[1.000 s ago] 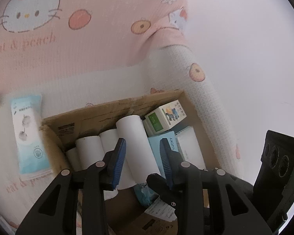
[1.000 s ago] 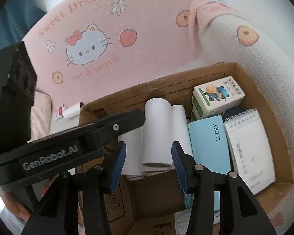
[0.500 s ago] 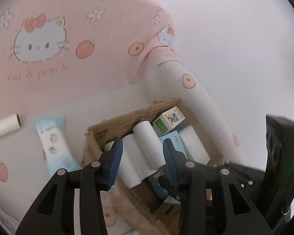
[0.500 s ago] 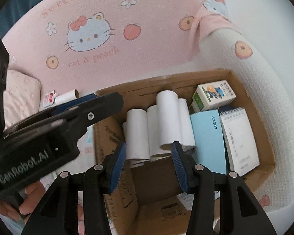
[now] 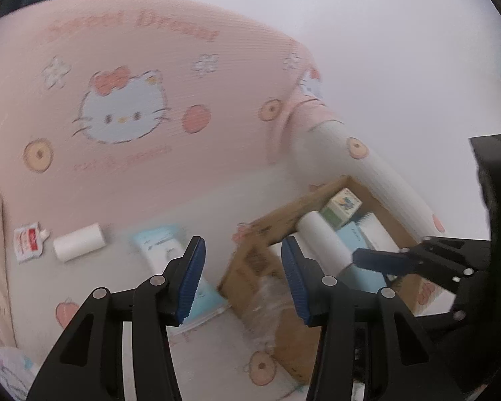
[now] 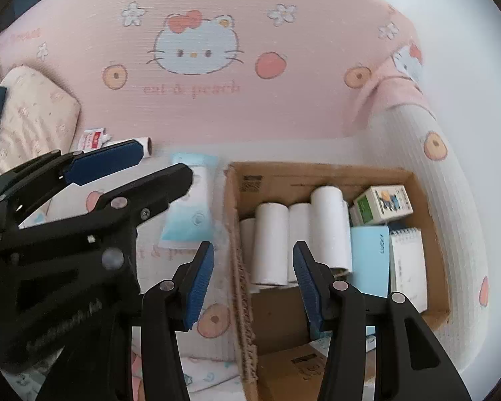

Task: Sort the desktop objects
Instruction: 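Withdraw the right tool up and away from the box, then move the right tool to the white paper tube lying beside the pouch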

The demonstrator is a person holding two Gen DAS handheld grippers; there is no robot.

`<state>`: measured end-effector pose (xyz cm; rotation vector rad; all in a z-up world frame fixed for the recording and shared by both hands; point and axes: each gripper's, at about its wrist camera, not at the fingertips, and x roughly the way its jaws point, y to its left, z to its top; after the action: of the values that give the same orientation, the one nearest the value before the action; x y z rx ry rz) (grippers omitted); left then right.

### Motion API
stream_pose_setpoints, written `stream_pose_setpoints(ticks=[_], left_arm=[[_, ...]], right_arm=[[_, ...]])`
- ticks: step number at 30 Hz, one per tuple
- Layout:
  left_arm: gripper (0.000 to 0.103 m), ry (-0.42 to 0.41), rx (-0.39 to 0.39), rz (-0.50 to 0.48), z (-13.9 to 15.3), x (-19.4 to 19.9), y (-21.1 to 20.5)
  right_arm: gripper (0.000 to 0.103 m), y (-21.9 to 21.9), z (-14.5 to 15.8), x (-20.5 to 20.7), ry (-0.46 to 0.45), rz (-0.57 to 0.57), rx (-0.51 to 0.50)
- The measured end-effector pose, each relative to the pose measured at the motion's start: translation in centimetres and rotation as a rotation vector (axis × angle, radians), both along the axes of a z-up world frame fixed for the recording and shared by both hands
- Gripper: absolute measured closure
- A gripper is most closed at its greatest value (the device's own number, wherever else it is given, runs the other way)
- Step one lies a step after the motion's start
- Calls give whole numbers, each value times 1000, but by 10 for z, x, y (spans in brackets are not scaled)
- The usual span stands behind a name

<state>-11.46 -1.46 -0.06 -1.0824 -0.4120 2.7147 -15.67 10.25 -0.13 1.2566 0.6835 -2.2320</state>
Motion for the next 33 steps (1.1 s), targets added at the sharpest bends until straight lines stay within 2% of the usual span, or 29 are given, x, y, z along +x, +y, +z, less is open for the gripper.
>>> stream_pose_setpoints(ticks=[6, 12, 14, 16, 19, 21, 23, 26, 28, 30, 33], left_arm=[[51, -56, 1, 93, -29, 2, -45], [51, -96, -48, 207, -60, 0, -93], [51, -97, -28, 246, -72, 1, -108], [51, -111, 29, 268, -90, 3, -122], [51, -182, 68, 309, -119, 6, -135], [51, -221, 100, 328, -127, 4, -142], [51, -211, 129, 323, -126, 3, -148], [51, -195, 80, 359, -126, -1, -152], [51, -222, 16, 409, -132, -7, -155], [51, -265, -3, 454, -142, -13, -162], [51, -335, 93, 491, -159, -19, -179]], right_arm=[[57, -23, -8, 6, -4, 41, 38], [57, -48, -21, 10, -37, 71, 72], [57, -55, -26, 11, -41, 77, 83], [57, -61, -31, 11, -44, 84, 91], [57, -71, -43, 10, -57, 91, 103], [57, -77, -53, 10, -68, 102, 116], [57, -85, -65, 10, -82, 112, 139], [57, -99, -83, 11, -105, 131, 168], [57, -108, -92, 9, -107, 134, 172], [57, -118, -103, 5, -104, 123, 173], [57, -130, -120, -7, -139, 71, 162]])
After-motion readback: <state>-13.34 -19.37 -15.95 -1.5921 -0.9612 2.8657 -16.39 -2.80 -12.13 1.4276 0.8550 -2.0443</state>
